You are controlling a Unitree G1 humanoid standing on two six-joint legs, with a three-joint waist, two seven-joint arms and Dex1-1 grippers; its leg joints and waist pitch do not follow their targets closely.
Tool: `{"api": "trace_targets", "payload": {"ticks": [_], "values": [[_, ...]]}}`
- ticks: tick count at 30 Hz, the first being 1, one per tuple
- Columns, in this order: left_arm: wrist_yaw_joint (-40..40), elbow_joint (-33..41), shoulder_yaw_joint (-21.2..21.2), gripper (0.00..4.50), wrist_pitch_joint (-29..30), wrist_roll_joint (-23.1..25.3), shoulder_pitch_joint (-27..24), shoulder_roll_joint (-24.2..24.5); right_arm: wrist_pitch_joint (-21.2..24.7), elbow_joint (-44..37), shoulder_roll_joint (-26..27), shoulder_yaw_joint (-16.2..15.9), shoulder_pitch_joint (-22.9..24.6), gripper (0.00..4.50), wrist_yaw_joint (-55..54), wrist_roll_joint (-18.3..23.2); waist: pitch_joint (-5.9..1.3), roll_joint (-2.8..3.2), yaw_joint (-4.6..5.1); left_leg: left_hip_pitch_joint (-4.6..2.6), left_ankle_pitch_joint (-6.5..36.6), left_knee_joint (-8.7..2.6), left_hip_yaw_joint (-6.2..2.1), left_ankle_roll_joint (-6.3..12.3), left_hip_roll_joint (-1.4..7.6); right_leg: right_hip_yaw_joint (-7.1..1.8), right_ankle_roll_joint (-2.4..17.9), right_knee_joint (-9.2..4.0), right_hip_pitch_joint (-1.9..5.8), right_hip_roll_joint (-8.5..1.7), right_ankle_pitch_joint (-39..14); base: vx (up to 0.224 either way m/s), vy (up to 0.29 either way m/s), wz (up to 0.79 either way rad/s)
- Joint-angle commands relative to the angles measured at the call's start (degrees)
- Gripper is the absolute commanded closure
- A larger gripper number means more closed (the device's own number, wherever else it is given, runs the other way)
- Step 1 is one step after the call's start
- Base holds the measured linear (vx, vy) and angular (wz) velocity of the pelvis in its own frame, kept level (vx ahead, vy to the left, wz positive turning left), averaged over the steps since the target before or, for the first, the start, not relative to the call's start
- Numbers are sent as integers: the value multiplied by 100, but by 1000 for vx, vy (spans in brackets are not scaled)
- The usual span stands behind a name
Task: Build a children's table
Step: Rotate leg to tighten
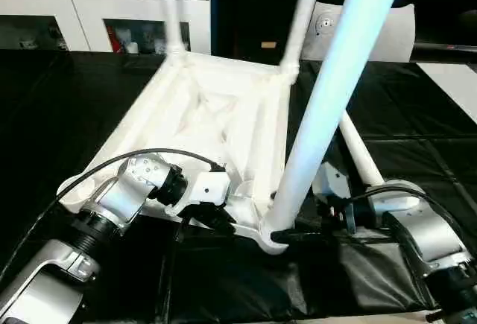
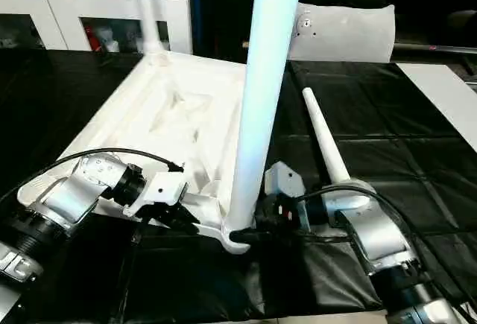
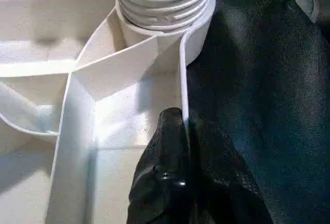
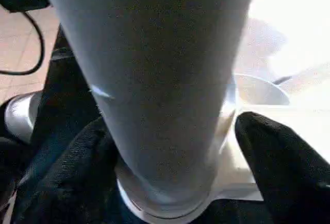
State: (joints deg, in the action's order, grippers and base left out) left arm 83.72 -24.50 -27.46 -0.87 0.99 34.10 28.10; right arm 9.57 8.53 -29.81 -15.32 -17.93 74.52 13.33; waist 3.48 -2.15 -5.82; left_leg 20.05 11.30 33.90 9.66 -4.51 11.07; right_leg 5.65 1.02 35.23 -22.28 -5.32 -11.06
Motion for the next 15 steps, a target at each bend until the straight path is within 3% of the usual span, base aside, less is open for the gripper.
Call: {"api": "trace_targets", "payload": {"ticks": [1, 11, 15], "values": [[286, 75, -217, 450, -156, 73, 103, -73, -42, 75, -15, -14, -60, 106, 58, -57, -395, -26, 34, -12, 731, -392, -25, 310, 259, -357, 1250, -369, 292, -378, -904, 0, 0, 0], [303, -176, -223, 450, -351, 116, 187, -93, -78, 135, -74, -195, -67, 182, 320, -35, -406, -42, 16, -17, 743, -391, -24, 305, 264, -356, 1286, -357, 295, -376, -811, 0, 0, 0], [299, -196, -211, 450, -360, 125, 188, -88, -31, 132, -32, -209, -59, 186, 315, -14, -409, -43, 12, -14, 726, -389, -25, 310, 264, -354, 1294, -353, 299, -378, -792, 0, 0, 0]]}}
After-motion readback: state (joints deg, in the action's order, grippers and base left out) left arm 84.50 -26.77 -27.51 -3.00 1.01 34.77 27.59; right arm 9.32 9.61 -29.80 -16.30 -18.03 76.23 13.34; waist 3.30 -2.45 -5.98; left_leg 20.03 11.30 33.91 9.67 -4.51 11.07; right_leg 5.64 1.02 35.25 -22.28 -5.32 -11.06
